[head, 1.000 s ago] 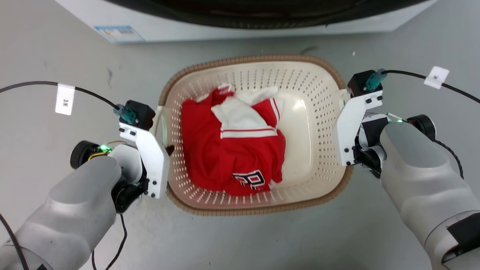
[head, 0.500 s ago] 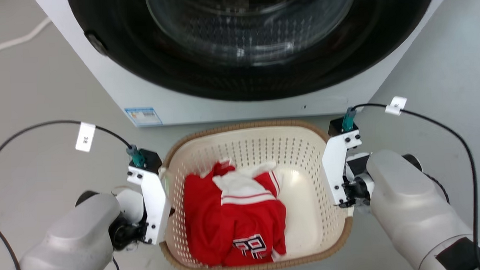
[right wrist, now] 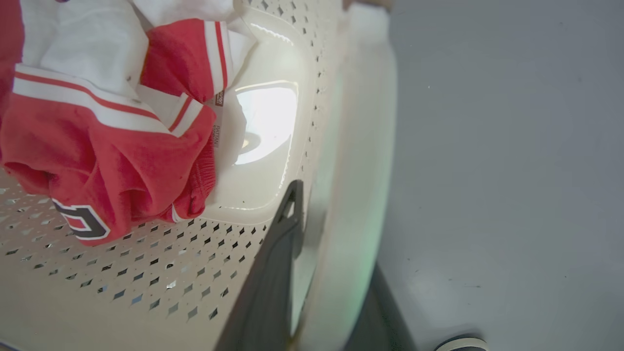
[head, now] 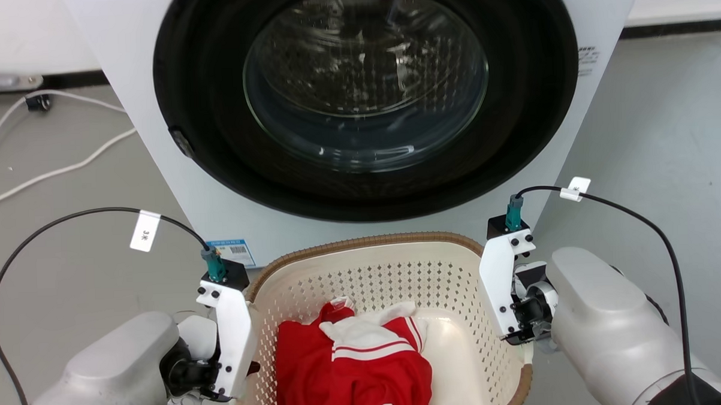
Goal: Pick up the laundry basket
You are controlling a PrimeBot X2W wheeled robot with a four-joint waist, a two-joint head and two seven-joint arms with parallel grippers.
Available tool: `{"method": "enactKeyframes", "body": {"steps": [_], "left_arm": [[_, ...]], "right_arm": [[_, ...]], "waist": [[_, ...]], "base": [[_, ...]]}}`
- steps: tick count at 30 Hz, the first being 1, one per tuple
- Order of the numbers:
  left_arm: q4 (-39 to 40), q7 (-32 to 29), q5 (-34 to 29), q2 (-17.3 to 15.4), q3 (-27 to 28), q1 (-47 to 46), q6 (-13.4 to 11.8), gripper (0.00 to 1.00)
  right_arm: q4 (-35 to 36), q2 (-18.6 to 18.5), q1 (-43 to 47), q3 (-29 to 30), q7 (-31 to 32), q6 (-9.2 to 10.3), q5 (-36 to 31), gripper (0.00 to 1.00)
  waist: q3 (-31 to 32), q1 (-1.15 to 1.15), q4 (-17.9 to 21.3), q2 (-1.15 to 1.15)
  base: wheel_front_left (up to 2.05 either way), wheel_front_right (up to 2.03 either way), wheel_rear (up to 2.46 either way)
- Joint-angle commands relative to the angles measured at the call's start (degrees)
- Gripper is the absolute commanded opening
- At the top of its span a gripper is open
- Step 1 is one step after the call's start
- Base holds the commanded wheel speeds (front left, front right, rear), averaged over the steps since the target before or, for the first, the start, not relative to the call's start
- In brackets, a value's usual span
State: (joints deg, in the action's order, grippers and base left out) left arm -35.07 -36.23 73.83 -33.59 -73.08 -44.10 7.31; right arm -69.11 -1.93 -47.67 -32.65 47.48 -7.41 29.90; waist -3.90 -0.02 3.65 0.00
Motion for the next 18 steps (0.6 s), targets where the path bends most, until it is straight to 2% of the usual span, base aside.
{"method": "enactKeyframes", "body": {"steps": [1, 9, 15, 18], "left_arm": [[-1.1, -1.6, -2.0, -1.3, -0.5, 0.4, 0.3, 0.0], [-2.7, -6.3, -1.8, 0.2, -0.6, -1.1, 0.3, 0.0], [-2.5, -8.5, -0.7, 0.6, -0.6, -1.0, 0.3, 0.0], [-1.5, -10.7, -2.1, 0.2, -0.6, -0.6, 0.4, 0.0]], "right_arm": [[-0.5, -1.8, 0.0, -0.3, 0.5, -0.14, -0.3, 0.0], [-0.8, -1.8, -1.0, -0.7, 2.3, -0.14, 0.7, 0.0], [-0.6, -1.8, -0.8, -1.4, 2.9, -0.14, 1.3, 0.0], [-0.6, -1.8, -0.7, -1.6, 2.9, -0.14, 1.7, 0.0]], "waist": [[1.9, 0.02, -0.1, 0.0], [3.7, 0.02, -0.1, 0.0], [4.7, 0.02, 0.6, 0.0], [5.0, 0.02, 0.7, 0.0]], "base": [[0.0, 0.0, 0.0], [0.0, 0.0, 0.0], [0.0, 0.0, 0.0], [0.0, 0.0, 0.0]]}}
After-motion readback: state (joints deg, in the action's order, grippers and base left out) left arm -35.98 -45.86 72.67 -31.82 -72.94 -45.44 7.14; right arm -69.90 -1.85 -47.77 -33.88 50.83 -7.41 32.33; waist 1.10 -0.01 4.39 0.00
